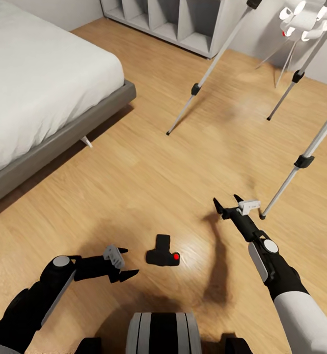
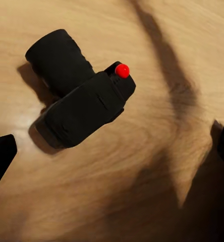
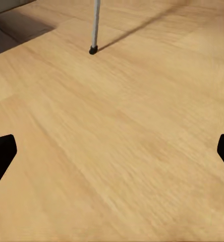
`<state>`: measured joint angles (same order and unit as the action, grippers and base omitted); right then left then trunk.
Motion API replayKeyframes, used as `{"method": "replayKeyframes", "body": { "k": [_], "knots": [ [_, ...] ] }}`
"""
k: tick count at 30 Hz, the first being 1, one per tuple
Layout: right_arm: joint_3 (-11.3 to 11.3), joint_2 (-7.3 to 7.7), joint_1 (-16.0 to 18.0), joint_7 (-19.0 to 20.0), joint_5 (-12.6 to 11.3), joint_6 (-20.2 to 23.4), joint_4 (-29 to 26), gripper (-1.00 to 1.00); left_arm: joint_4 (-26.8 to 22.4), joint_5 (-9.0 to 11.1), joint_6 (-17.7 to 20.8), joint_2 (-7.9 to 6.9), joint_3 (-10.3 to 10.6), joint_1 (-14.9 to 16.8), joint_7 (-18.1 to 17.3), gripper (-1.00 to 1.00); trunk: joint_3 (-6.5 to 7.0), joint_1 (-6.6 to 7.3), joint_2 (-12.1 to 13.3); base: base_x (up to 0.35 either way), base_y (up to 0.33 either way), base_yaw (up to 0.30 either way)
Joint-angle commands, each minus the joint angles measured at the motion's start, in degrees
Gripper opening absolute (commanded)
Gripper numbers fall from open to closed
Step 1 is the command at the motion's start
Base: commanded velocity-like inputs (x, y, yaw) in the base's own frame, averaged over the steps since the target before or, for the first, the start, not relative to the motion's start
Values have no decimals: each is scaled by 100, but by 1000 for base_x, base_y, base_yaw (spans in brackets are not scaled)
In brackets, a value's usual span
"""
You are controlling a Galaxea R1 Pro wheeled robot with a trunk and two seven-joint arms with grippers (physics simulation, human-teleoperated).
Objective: Attach the digital camera to the camera tripod in the bedroom.
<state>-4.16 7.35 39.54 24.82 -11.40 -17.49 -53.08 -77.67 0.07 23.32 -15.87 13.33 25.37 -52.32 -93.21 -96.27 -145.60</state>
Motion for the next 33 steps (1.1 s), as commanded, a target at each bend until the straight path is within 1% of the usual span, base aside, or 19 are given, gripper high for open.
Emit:
{"method": "replayKeyframes", "body": {
  "k": [1,9,12,14,16,22,23,24,26,27,28,31,32,33],
  "knots": [
    [11,-4,2,-51,-68,-51,-140,100,-56,0,41,1,-17,3,-14,100,-26,-1,-3,0,0,0],
    [49,-13,1,-211,-80,-330,-538,100,-311,-6,56,1,-61,4,-9,100,-203,-22,-13,0,0,0],
    [74,-20,59,-261,-82,-341,-1031,100,-495,-7,71,-3,-92,31,-7,100,-270,-30,-17,0,0,0],
    [77,-25,123,-286,-82,-339,-1175,100,-521,-7,66,-3,-99,45,-7,100,-314,-35,-20,0,0,0],
    [79,-28,270,-314,-80,-336,-1296,100,-545,-7,62,-4,-107,65,-7,100,-358,-40,-23,0,0,0],
    [83,-31,748,-369,-75,-324,-1391,100,-557,-7,54,-4,-121,92,-2,100,-491,-56,-31,0,0,0],
    [84,-31,841,-380,-75,-317,-1396,100,-555,-7,53,-4,-126,103,-1,100,-513,-58,-32,0,0,0],
    [87,-32,1034,-406,-72,-297,-1403,100,-548,-7,52,-4,-142,139,0,100,-535,-61,-34,0,0,0],
    [88,-32,1227,-442,-70,-249,-1408,100,-538,-7,51,-4,-158,194,2,100,-580,-66,-36,0,0,0],
    [90,-32,1317,-461,-69,-208,-1409,100,-535,-7,51,-4,-166,227,2,100,-602,-69,-38,0,0,0],
    [102,-34,1483,-502,-67,-97,-1411,100,-530,-10,50,-4,-178,291,5,100,-624,-71,-39,0,0,0],
    [166,-37,1697,-542,-66,107,-1414,100,-526,-13,50,-8,-192,381,6,100,-691,-79,-43,0,0,0],
    [205,-38,1764,-550,-66,172,-1414,100,-525,-13,50,-9,-195,414,5,100,-713,-81,-44,0,0,0],
    [310,-39,1878,-562,-63,283,-1415,100,-520,-14,51,-11,-200,495,7,100,-735,-84,-46,0,0,0]
  ]
}}
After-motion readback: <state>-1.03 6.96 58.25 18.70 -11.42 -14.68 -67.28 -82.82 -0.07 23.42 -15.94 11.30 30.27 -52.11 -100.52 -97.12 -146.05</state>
